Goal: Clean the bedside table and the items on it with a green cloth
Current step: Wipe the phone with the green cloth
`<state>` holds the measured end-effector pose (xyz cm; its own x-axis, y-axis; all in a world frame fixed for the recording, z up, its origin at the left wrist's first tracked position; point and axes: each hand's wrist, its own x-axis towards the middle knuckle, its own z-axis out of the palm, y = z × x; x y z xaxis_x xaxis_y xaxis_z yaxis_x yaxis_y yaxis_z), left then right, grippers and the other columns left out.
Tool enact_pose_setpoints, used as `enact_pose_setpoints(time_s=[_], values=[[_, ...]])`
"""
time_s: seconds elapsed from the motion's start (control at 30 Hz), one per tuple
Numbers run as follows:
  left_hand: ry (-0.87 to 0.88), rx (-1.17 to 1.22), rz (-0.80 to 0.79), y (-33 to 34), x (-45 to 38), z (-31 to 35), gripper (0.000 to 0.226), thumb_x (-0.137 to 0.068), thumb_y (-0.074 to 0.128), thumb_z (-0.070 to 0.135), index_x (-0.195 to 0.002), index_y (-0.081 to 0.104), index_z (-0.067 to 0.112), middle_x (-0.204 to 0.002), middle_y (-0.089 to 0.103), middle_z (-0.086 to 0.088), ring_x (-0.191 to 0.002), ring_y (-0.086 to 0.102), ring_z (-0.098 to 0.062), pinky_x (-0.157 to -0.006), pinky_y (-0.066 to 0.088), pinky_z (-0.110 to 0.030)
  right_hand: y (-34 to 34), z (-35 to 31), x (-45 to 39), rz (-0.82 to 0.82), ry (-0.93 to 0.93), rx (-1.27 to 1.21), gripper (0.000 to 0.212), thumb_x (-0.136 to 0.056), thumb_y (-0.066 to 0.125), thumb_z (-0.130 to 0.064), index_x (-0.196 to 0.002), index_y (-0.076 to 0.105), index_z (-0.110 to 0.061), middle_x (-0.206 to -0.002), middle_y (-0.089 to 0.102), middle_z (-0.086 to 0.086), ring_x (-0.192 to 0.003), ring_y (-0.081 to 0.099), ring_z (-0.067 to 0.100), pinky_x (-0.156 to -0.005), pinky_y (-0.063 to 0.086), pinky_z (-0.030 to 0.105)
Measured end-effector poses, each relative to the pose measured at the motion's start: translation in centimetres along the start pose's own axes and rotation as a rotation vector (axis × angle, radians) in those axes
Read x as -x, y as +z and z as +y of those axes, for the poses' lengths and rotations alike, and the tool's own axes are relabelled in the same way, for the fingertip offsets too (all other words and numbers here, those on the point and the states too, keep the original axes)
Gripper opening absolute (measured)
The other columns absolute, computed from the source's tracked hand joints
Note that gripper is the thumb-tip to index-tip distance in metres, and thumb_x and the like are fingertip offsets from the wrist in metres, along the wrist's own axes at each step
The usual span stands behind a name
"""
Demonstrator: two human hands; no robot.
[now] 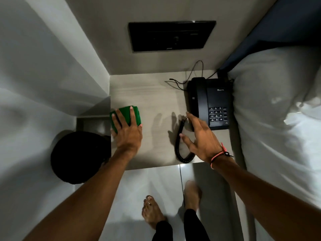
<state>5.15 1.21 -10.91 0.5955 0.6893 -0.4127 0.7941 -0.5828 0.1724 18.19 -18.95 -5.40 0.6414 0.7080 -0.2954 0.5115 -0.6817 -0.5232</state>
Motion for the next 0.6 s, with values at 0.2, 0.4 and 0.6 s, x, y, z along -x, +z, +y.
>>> enact_pose_setpoints(time_s=[0.2,0.4,0.6], values=[[0.030,0.024,0.106,-0.4,-0.3,-0.4,0.064,-0.095,0.058,0.023,-0.153,0.032,0.020,-0.158,0.019,-0.028,-0.144,0.021,-0.047,-0.110,0.035,-0.056,-3.3,2.0,3.3,0.149,-0.022,0.046,0.064,-0.094,0.060,-0.036,-0.148,0.036,-0.012,-0.142,0.049,0.010,-0.131,0.046,0.024,-0.106,0.038,0.029],[0.074,0.026,0.109,-2.5,-0.8,-0.2,0.052,-0.087,0.068,0.005,-0.137,0.056,0.006,-0.138,0.048,-0.031,-0.117,0.050,-0.054,-0.097,0.046,-0.060,-6.9,4.1,7.0,0.388,-0.045,0.201,0.064,-0.094,0.057,-0.042,-0.144,0.043,-0.004,-0.147,0.045,0.016,-0.138,0.041,0.030,-0.116,0.032,0.038],[0.310,0.015,0.212,-7.6,3.5,6.7,0.052,-0.086,0.069,0.007,-0.136,0.056,0.003,-0.131,0.052,-0.033,-0.103,0.055,-0.053,-0.089,0.045,-0.058,-11.5,6.3,14.2,0.545,0.202,0.369,0.067,-0.095,0.048,-0.050,-0.147,0.041,-0.008,-0.153,0.039,0.017,-0.140,0.039,0.033,-0.114,0.032,0.044]])
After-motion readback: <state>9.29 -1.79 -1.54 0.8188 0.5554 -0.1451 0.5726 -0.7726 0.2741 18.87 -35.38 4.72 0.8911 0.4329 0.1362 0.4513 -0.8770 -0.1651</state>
